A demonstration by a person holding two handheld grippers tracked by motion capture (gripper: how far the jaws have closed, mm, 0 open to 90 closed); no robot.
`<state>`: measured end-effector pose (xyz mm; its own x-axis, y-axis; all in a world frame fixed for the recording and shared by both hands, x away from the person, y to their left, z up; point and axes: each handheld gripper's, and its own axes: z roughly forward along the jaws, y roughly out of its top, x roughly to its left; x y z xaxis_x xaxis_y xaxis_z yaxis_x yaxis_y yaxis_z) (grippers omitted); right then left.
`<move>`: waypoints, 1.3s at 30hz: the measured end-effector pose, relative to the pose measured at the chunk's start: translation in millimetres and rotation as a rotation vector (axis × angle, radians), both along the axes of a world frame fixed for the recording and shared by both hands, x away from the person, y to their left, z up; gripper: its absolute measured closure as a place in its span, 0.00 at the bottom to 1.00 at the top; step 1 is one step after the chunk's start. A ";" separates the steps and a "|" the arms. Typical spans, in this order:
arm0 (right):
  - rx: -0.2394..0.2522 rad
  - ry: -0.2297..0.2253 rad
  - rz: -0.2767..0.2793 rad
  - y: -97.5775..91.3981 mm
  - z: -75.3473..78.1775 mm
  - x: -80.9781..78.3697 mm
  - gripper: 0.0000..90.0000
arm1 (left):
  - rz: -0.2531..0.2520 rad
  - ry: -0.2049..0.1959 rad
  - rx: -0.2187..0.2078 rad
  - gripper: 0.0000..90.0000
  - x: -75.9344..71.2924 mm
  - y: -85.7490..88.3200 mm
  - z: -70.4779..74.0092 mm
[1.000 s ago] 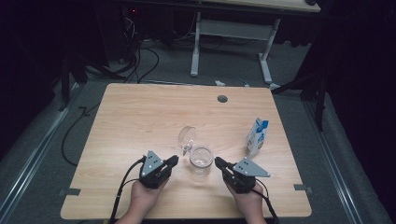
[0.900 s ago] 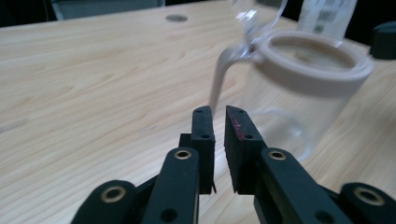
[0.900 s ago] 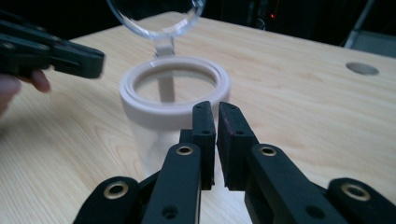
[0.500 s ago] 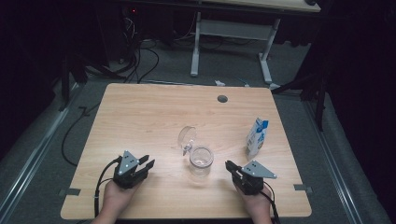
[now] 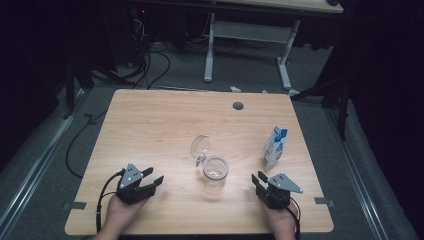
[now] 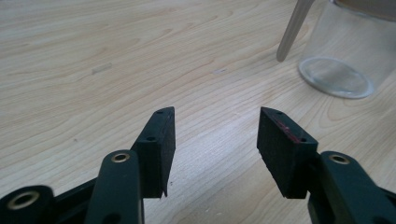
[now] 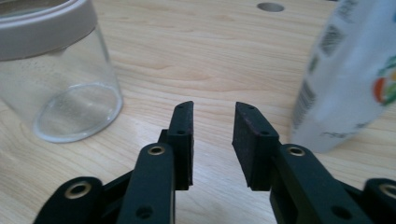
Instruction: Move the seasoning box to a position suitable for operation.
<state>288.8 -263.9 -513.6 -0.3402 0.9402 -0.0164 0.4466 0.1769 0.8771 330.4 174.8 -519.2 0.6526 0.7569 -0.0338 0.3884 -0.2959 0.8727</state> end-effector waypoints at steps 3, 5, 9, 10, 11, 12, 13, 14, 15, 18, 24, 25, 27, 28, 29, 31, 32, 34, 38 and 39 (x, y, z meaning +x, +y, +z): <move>-0.004 -0.003 -0.033 -4.8 4.4 -4.2 0.69 | 0.008 0.020 -0.028 0.51 -4.2 5.1 0.7; -0.014 -0.011 -0.053 -6.8 6.5 -7.2 0.67 | 0.018 0.001 -0.046 0.51 -8.0 6.4 4.0; -0.031 -0.013 -0.077 -10.6 11.5 -5.9 0.58 | 0.016 -0.029 -0.046 0.50 -10.5 4.4 6.6; -0.026 -0.013 -0.085 -12.2 12.8 -3.6 0.56 | 0.016 -0.029 -0.046 0.50 -10.5 4.4 6.6; -0.024 -0.011 -0.091 -14.5 14.3 -0.5 0.53 | 0.015 -0.030 -0.042 0.50 -9.6 2.1 4.9; -0.022 -0.011 -0.105 -16.4 15.4 3.0 0.50 | 0.012 -0.027 -0.035 0.50 -9.2 2.0 4.1; -0.018 -0.011 -0.119 -18.6 16.6 6.8 0.47 | 0.016 -0.027 -0.036 0.50 -8.8 1.5 3.1; -0.018 -0.011 -0.119 -18.6 16.6 6.8 0.47 | 0.016 -0.027 -0.036 0.50 -8.8 1.5 3.1; -0.015 -0.011 -0.137 -20.5 17.7 10.9 0.44 | 0.019 -0.022 -0.032 0.50 -8.8 1.5 2.6; -0.020 -0.003 -0.199 -25.3 20.3 27.5 0.32 | 0.028 -0.023 -0.036 0.50 -8.8 3.2 2.4; -0.037 0.015 -0.246 -28.3 24.0 49.3 0.26 | 0.034 -0.033 -0.046 0.50 -9.5 6.4 4.1; -0.035 0.011 -0.258 -28.8 25.0 52.0 0.26 | 0.033 -0.030 -0.047 0.50 -9.2 6.9 3.9; -0.033 0.001 -0.275 -30.5 27.6 56.4 0.27 | 0.034 -0.029 -0.050 0.50 -8.6 7.5 3.4; -0.033 0.002 -0.282 -30.8 28.9 58.2 0.27 | 0.034 -0.029 -0.050 0.50 -8.6 7.5 3.4; -0.033 0.006 -0.293 -30.4 30.0 59.6 0.28 | 0.035 -0.030 -0.052 0.50 -8.4 8.3 3.4; -0.044 0.002 -0.296 -30.2 31.1 62.3 0.29 | 0.034 -0.032 -0.053 0.50 -8.2 9.1 3.6; -0.050 0.002 -0.297 -29.4 31.6 63.1 0.30 | 0.034 -0.032 -0.055 0.50 -8.2 9.2 3.6; -0.073 -0.002 -0.297 -27.6 32.3 64.2 0.37 | 0.034 -0.032 -0.056 0.50 -8.1 9.4 3.6; -0.075 0.002 -0.309 -29.6 33.5 62.9 0.48 | 0.033 -0.033 -0.054 0.50 -8.3 9.0 3.7; -0.075 0.002 -0.307 -30.6 33.8 62.3 0.49 | 0.032 -0.031 -0.051 0.50 -8.4 8.5 3.5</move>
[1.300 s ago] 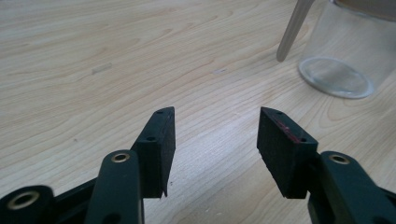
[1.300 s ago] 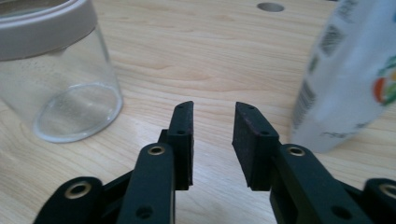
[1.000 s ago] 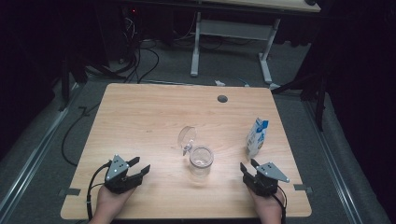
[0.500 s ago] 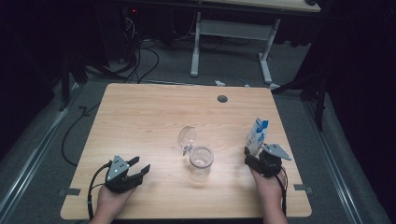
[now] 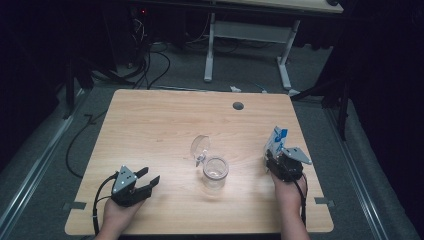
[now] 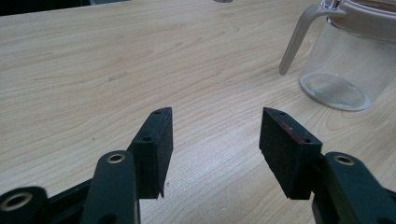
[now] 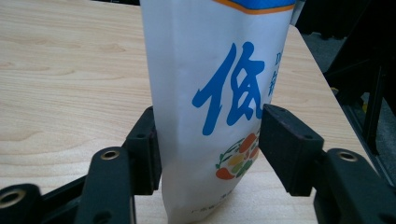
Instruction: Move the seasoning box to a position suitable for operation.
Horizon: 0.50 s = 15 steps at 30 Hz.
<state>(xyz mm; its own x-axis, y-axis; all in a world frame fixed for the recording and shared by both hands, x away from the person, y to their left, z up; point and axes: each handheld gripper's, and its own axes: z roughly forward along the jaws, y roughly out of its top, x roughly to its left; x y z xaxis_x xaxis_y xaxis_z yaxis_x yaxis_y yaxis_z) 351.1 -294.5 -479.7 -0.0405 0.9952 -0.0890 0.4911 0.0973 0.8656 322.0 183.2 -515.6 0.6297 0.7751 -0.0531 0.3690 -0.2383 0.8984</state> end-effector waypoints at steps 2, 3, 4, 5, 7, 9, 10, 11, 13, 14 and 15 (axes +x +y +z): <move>-0.012 0.000 0.004 -1.9 0.6 -2.0 0.51 | -0.003 0.001 0.000 0.50 0.0 -0.8 -0.5; -0.014 -0.003 0.004 -3.2 0.8 -3.1 0.53 | -0.002 -0.001 0.001 0.50 0.1 -1.3 -0.9; -0.008 -0.001 0.004 -4.8 0.9 -4.4 0.54 | -0.004 0.000 0.005 0.50 0.0 -1.6 -1.1; -0.008 -0.001 0.004 -4.8 0.9 -4.4 0.54 | -0.004 0.000 0.005 0.50 0.0 -1.6 -1.1; 0.002 -0.006 0.017 -10.7 1.1 -6.4 0.60 | -0.006 0.001 0.006 0.50 -0.1 -2.1 -1.2; -0.003 -0.007 0.022 -13.1 2.1 -7.3 0.67 | -0.006 0.001 0.000 0.50 -0.1 -1.9 -1.0; -0.008 -0.010 0.020 -14.6 2.7 -7.4 0.71 | -0.006 0.001 -0.002 0.50 -0.2 -1.8 -0.9; -0.003 -0.009 0.021 -16.2 3.5 -8.0 0.74 | -0.006 0.001 -0.002 0.50 -0.2 -1.8 -0.9; 0.000 -0.016 0.027 -19.5 4.9 -8.7 0.81 | -0.008 0.004 -0.005 0.50 0.0 -1.4 -0.8; -0.007 -0.021 0.029 -21.1 5.8 -9.1 0.85 | -0.005 0.004 -0.006 0.50 0.1 -1.6 -1.1; -0.007 -0.021 0.029 -21.1 5.8 -9.1 0.85 | -0.005 0.004 -0.006 0.50 0.1 -1.6 -1.1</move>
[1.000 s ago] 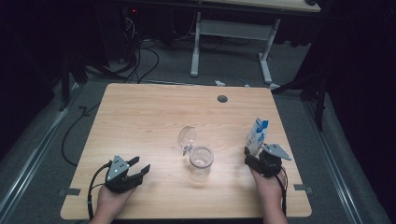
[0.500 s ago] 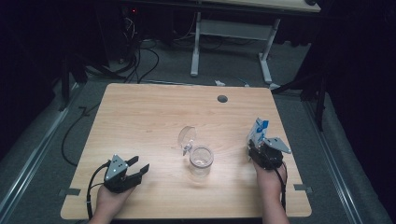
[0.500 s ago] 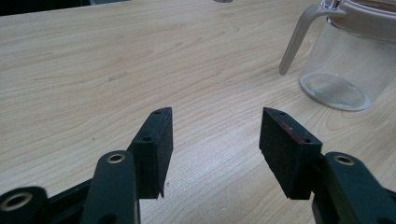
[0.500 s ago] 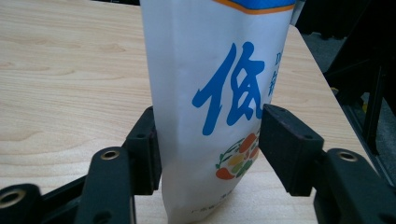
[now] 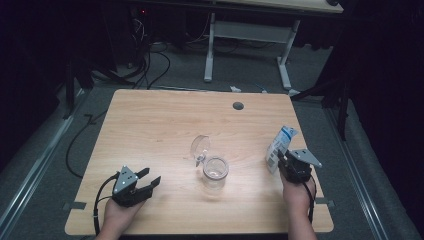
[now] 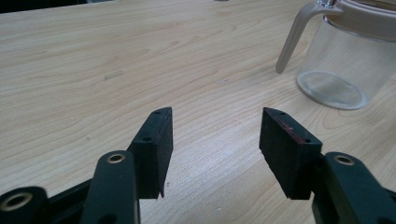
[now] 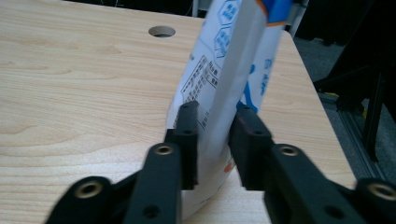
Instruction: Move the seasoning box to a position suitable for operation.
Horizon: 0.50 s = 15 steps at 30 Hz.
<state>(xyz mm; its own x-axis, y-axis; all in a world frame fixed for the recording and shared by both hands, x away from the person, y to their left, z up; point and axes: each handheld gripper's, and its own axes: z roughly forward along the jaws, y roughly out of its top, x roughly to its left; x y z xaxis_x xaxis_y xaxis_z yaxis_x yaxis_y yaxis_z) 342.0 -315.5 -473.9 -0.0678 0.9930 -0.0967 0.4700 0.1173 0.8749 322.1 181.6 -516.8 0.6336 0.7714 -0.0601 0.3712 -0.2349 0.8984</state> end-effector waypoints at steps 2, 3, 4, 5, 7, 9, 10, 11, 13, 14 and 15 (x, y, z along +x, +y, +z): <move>0.014 0.003 0.023 -3.0 2.0 -0.9 0.93 | -0.001 0.003 0.004 0.50 0.2 0.1 -0.4; 0.012 0.001 0.032 -3.1 2.2 -1.1 0.94 | 0.000 0.003 0.004 0.50 0.2 0.2 -0.5; 0.015 0.002 0.042 -3.1 2.3 -1.5 0.95 | 0.001 0.002 0.003 0.50 0.1 0.3 -0.4; 0.017 0.001 0.056 -3.0 2.1 -1.9 0.95 | 0.002 0.001 0.001 0.50 0.1 0.4 -0.3; 0.020 -0.003 0.072 -1.2 1.9 -3.9 0.96 | 0.004 -0.001 -0.002 0.50 0.1 1.0 -0.1; 0.021 -0.009 0.078 -0.1 1.3 -6.4 0.96 | 0.008 -0.003 -0.006 0.50 0.2 1.6 -0.1; 0.023 -0.013 0.077 0.3 0.5 -7.3 0.96 | 0.009 -0.003 -0.006 0.50 0.3 2.0 -0.1; 0.028 -0.017 0.074 -0.6 0.1 -7.4 0.95 | 0.010 -0.002 -0.006 0.50 0.5 2.3 -0.1; 0.050 -0.023 0.066 -1.9 0.5 -7.2 0.89 | 0.010 0.000 -0.006 0.50 0.7 2.6 -0.2; 0.061 -0.028 0.061 -1.9 1.0 -6.4 0.83 | 0.009 0.000 -0.006 0.50 0.8 2.4 -0.2; 0.066 -0.025 0.056 -2.1 0.9 -4.8 0.80 | 0.009 0.000 -0.005 0.50 0.7 2.2 -0.2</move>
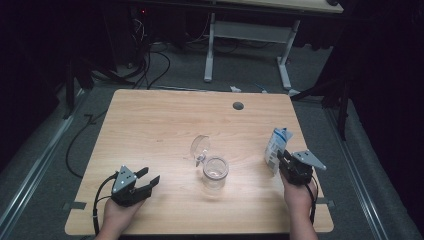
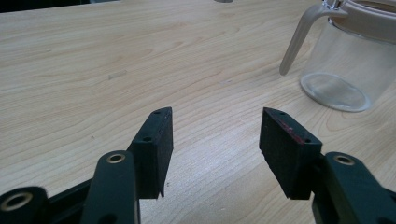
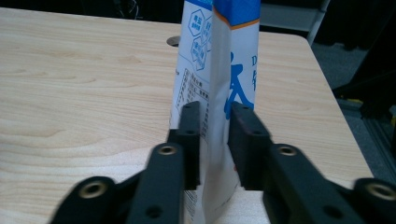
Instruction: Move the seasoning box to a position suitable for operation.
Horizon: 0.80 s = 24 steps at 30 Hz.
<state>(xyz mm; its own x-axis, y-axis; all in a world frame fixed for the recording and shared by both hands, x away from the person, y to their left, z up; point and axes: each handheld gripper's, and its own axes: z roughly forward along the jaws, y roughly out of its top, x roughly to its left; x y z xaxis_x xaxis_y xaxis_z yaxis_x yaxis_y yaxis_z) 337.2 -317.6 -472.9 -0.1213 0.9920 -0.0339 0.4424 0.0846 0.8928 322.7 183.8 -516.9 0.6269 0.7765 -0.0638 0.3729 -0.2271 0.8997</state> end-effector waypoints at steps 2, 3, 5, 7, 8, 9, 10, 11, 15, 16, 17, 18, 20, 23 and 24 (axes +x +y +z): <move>0.014 0.008 -0.002 1.4 -0.8 3.0 0.72 | 0.000 -0.002 0.000 0.50 -0.2 -0.4 0.1; 0.015 0.011 -0.004 2.4 -1.1 4.6 0.70 | 0.000 -0.002 0.000 0.50 -0.3 -0.4 0.1; 0.014 0.014 -0.015 5.2 -2.4 7.6 0.66 | 0.000 -0.002 0.000 0.50 -0.3 -0.1 0.0; 0.019 0.026 -0.029 7.6 -4.6 9.2 0.63 | 0.000 -0.002 0.001 0.50 -0.2 0.4 0.0; 0.012 0.029 -0.030 8.4 -6.4 10.2 0.63 | 0.000 -0.001 0.003 0.50 -0.2 0.7 0.0; 0.011 0.029 -0.035 9.5 -7.8 10.5 0.63 | 0.001 -0.001 0.002 0.50 -0.1 1.0 0.0; 0.012 0.027 -0.035 9.5 -8.6 11.0 0.63 | 0.001 0.002 0.000 0.50 0.0 1.4 -0.1; 0.021 0.029 -0.039 9.6 -8.8 11.2 0.63 | 0.001 0.004 -0.001 0.50 0.2 1.7 -0.2; 0.028 0.020 -0.056 10.2 -8.2 11.8 0.64 | 0.002 0.000 0.002 0.50 0.0 1.1 -0.2; 0.027 0.017 -0.060 10.9 -8.1 11.8 0.64 | 0.003 -0.001 0.002 0.50 0.0 0.8 -0.2; 0.027 0.017 -0.060 10.9 -8.1 11.8 0.64 | 0.003 -0.001 0.002 0.50 0.0 0.8 -0.2; 0.021 0.014 -0.065 11.9 -8.2 12.0 0.64 | 0.001 0.002 0.001 0.50 0.1 0.3 -0.6; 0.016 0.012 -0.067 11.9 -8.6 12.3 0.66 | 0.001 0.001 0.003 0.50 0.2 0.0 -0.8; 0.015 0.004 -0.072 11.6 -8.6 12.0 0.72 | -0.001 0.003 -0.001 0.50 0.6 0.6 -1.0; 0.019 0.000 -0.067 10.9 -8.4 11.9 0.74 | -0.002 0.005 0.002 0.50 0.7 1.0 -1.1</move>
<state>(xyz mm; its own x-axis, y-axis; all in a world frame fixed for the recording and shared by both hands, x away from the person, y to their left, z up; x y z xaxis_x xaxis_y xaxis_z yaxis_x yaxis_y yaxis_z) 349.1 -306.7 -481.4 -0.0544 0.9984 -0.0151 0.4465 0.0378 0.8940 323.4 184.8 -518.0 0.6282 0.7753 -0.0652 0.3767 -0.2298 0.8974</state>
